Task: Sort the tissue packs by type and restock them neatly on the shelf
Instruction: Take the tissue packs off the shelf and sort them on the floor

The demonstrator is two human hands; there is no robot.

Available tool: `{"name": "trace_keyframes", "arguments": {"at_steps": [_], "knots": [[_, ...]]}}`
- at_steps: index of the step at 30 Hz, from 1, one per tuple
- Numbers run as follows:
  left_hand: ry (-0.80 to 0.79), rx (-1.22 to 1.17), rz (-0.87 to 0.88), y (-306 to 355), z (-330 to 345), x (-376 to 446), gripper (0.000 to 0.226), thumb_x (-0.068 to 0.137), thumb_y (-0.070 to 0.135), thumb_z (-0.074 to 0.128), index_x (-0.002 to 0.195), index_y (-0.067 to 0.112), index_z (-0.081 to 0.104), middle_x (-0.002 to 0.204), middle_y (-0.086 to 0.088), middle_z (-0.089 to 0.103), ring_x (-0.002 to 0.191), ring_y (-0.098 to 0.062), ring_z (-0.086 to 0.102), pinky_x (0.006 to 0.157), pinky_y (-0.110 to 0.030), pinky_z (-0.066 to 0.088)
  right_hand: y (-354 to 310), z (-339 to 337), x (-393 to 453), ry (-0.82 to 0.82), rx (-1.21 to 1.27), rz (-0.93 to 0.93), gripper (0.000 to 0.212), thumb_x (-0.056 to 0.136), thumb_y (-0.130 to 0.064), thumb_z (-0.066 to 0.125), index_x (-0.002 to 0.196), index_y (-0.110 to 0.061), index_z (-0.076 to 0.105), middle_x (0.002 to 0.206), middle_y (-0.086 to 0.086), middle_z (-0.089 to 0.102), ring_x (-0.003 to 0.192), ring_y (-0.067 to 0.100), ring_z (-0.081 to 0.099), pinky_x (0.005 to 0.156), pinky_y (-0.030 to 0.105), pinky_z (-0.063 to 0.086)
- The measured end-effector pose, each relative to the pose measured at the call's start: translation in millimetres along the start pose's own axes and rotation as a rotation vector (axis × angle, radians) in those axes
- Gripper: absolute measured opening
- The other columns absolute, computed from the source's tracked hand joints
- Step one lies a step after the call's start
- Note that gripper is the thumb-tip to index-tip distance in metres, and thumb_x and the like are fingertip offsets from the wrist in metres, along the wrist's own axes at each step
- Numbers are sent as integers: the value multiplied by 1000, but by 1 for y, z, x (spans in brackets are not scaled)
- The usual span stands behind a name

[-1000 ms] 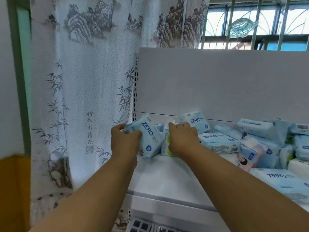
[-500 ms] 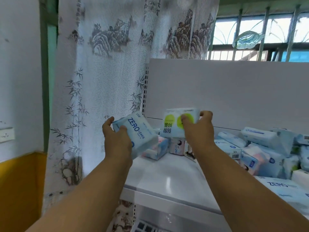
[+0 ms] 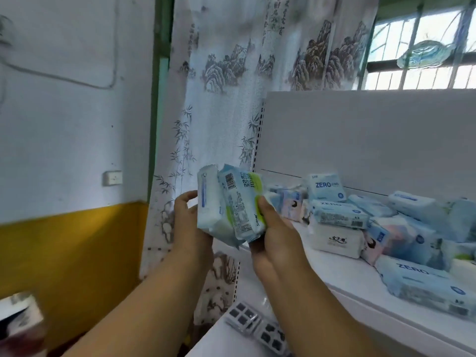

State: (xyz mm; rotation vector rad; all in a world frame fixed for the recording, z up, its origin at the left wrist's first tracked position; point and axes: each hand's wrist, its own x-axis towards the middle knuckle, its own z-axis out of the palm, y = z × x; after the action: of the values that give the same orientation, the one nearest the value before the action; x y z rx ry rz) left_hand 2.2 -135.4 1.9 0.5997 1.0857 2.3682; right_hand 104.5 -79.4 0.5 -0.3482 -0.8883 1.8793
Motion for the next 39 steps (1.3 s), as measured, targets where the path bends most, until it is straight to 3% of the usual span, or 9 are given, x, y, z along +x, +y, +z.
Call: {"name": "trace_keyframes", "arguments": {"at_steps": [4, 9, 12, 16, 21, 26, 31, 36, 39], "knots": [[69, 26, -112, 3, -29, -61, 38, 76, 37, 68, 104, 12, 68, 107, -19, 69, 90, -23, 66, 82, -30, 57, 13, -17, -44, 4, -79, 147, 47, 78, -27, 77, 111, 3, 65, 94, 20, 75, 82, 31, 74, 67, 40, 59], [-26, -74, -339, 35, -75, -120, 59, 92, 65, 42, 114, 17, 68, 113, -16, 72, 100, -32, 69, 80, -45, 52, 42, -19, -92, 16, -35, 230, 37, 82, -21, 78, 111, -3, 63, 99, 18, 74, 85, 32, 74, 63, 45, 60], [-95, -6, -345, 54, -115, -150, 51, 89, 43, 53, 128, 11, 62, 120, -17, 69, 106, -33, 68, 90, -49, 55, 61, -15, -117, -3, -146, 208, 46, 72, -23, 87, 102, -2, 61, 96, 21, 73, 85, 37, 73, 72, 60, 58], [126, 89, -285, 67, -170, -182, 57, 70, 5, 60, 127, 1, 58, 115, -22, 69, 97, -39, 68, 78, -48, 59, 100, -8, -151, -5, -268, 232, 47, 63, -35, 90, 81, -9, 55, 84, 12, 74, 85, 41, 72, 69, 68, 54], [400, 45, -230, 90, -259, -218, 37, 89, 3, 41, 119, 8, 62, 113, -17, 71, 96, -39, 70, 68, -48, 60, 168, 7, -193, -96, -463, 248, 60, 42, -68, 86, 61, -27, 46, 76, 14, 61, 72, 29, 63, 66, 69, 51], [582, 35, -206, 120, -361, -265, 32, 91, 8, 40, 107, 12, 67, 96, -12, 75, 78, -34, 73, 55, -44, 60, 236, 30, -254, -205, -678, 230, 40, 81, -39, 78, 84, -13, 48, 83, 12, 61, 73, 23, 63, 65, 42, 55], [688, 209, -255, 116, -460, -302, 22, 91, 13, 61, 113, 15, 60, 89, -8, 76, 73, -28, 74, 56, -39, 59, 333, 39, -321, -441, -613, 469, 27, 95, -13, 63, 120, -6, 57, 110, 10, 72, 98, 26, 72, 80, 41, 60], [816, 340, -298, 78, -553, -335, 51, 72, 27, 77, 117, 19, 55, 106, -6, 74, 90, -27, 74, 82, -49, 59, 420, 16, -360, -572, -764, 664, 26, 95, -15, 63, 119, -15, 53, 113, 9, 71, 97, 28, 71, 71, 42, 61], [900, 351, -366, 37, -600, -351, 37, 81, 27, 76, 113, 20, 59, 106, -5, 74, 93, -27, 73, 83, -50, 59, 471, -6, -369, -593, -832, 782, 32, 93, -14, 67, 118, -16, 47, 115, 11, 68, 92, 27, 72, 62, 39, 61]]}}
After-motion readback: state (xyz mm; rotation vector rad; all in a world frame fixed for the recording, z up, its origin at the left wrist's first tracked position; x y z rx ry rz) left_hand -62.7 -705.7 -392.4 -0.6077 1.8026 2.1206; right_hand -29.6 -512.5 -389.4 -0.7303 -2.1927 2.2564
